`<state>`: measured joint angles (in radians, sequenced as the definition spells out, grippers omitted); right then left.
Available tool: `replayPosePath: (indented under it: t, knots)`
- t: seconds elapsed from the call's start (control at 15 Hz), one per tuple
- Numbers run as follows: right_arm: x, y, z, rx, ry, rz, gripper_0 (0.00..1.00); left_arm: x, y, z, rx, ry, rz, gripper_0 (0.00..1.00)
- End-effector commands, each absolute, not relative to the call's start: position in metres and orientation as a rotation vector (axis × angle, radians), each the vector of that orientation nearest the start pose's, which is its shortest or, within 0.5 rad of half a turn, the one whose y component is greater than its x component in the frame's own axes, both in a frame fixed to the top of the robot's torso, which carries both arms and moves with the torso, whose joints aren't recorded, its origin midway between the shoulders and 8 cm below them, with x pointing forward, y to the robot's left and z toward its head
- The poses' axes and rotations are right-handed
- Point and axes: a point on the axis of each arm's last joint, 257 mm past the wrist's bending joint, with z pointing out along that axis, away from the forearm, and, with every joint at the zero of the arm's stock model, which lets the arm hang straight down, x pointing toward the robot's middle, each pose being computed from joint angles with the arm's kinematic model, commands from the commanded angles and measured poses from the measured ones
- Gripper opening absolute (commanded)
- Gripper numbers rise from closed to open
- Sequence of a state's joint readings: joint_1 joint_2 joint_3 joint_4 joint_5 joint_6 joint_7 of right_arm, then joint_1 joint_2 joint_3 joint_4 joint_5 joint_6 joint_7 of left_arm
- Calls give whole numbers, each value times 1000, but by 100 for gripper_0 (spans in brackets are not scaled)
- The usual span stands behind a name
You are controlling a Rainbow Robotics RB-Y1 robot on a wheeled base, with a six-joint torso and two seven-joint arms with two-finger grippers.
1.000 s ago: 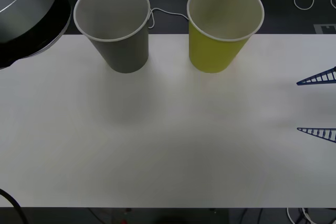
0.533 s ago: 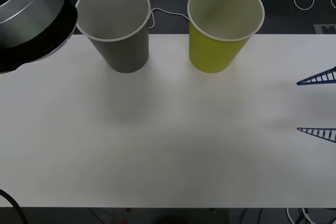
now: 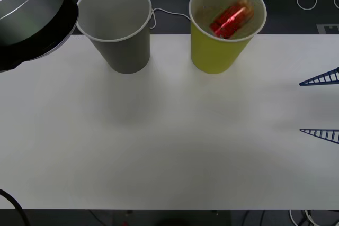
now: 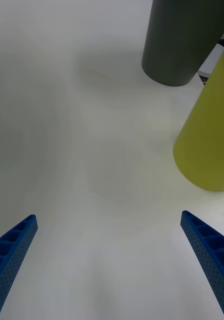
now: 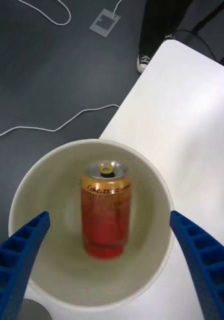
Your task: Put the can into the green bin and the plastic bottle into the gray bin
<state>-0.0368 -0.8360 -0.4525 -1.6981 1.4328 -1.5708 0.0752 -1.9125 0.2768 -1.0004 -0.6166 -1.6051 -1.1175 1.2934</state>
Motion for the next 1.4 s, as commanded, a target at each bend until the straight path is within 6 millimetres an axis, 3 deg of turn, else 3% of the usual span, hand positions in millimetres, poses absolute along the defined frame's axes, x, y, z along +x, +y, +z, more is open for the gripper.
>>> replayPosePath:
  t: [0.07, 0.33, 0.73, 1.13, 1.4]
  knots:
    - [376, -323, -145, -1604, 1468, 227, 100, 561, -135, 80, 1294, 2005, -231, 100]
    - [376, -323, -145, -1604, 1468, 227, 100, 551, -100, 89, 1367, 2026, -270, 100]
    - [376, -323, -145, -1604, 1468, 227, 100, 534, -22, 86, 1446, 1998, -320, 100]
    - [376, -323, -145, -1604, 1468, 227, 100, 508, 75, 59, 1482, 1944, -306, 100]
    - [376, -323, -145, -1604, 1468, 227, 100, 485, 123, 35, 1490, 1902, -279, 100]
